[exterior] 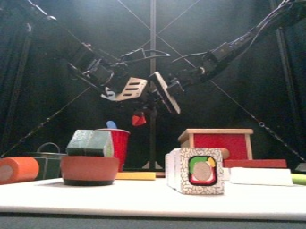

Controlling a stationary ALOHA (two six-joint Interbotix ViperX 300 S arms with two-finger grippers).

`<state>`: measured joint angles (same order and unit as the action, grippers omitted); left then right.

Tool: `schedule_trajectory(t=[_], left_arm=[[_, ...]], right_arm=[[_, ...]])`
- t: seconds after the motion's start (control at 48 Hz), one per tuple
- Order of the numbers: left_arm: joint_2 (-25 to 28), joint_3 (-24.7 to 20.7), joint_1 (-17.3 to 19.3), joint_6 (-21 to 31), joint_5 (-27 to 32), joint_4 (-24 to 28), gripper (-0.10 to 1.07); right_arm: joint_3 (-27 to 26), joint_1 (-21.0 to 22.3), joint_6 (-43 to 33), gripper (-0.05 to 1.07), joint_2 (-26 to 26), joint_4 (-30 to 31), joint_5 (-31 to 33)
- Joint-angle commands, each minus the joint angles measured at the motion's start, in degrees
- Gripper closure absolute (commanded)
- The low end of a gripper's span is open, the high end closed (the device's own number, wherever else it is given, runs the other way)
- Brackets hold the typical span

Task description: Cut the white sushi roll

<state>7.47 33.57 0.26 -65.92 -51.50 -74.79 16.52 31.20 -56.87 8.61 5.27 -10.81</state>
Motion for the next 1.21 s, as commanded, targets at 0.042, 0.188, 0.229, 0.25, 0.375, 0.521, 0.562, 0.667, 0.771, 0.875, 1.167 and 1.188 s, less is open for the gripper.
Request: schedule_trajectory(t=[0.042, 0.188, 0.229, 0.25, 0.375, 0.521, 0.562, 0.667, 0.771, 0.875, 1.167, 1.188], left_arm=[[0.5, -1.7, -0.7, -0.4, -5.2, -0.2, 0.08], [0.8, -1.5, -1.3, -2.1, -9.1, -1.5, 0.08], [1.1, -1.6, -1.5, -2.9, -9.5, -2.0, 0.08], [1.1, -1.7, -1.6, -3.3, -9.8, -2.4, 0.08], [1.9, -2.0, -2.2, -6.7, -11.5, -4.0, 0.08], [3.4, -3.2, -2.4, -9.2, -12.7, -4.8, 0.08], [4.0, -3.8, -2.4, -9.7, -13.4, -4.9, 0.08], [5.5, -4.4, -2.5, -10.2, -15.2, -4.9, 0.09], [6.4, -4.5, -2.6, -10.5, -16.9, -4.8, 0.13], [6.8, -4.5, -2.7, -10.5, -18.0, -5.0, 0.18], [6.3, -4.3, -3.3, -10.6, -20.4, -5.7, 0.39], [6.3, -4.3, -3.3, -10.6, -20.5, -5.7, 0.4]], right_arm=[[-4.4, 0.2, -0.2, 0.7, -1.1, -0.1, -0.5], [-4.4, 0.2, -0.3, 0.7, -1.1, -0.4, -0.9], [-4.4, 0.2, -0.3, 0.7, -1.1, -0.4, -1.1], [-4.4, 0.2, -0.3, 0.7, -1.1, -0.4, -1.3], [-4.2, 0.2, -0.3, 0.7, -1.1, -0.6, -2.0], [-4.3, -0.1, -0.4, 0.7, -1.1, -0.7, -2.4], [-4.4, -0.1, -0.4, 0.7, -1.1, -0.7, -2.4], [-4.3, -0.1, -0.4, 0.7, -1.1, -0.8, -2.5], [-4.2, -0.2, -0.4, 0.7, -1.2, -1.0, -2.7], [-4.4, -0.2, -0.4, 0.7, -1.2, -1.2, -3.2], [-3.9, -0.4, -1.0, 0.69, -1.1, -1.8, -4.2], [-3.8, -0.4, -1.0, 0.69, -1.1, -2.0, -4.4]])
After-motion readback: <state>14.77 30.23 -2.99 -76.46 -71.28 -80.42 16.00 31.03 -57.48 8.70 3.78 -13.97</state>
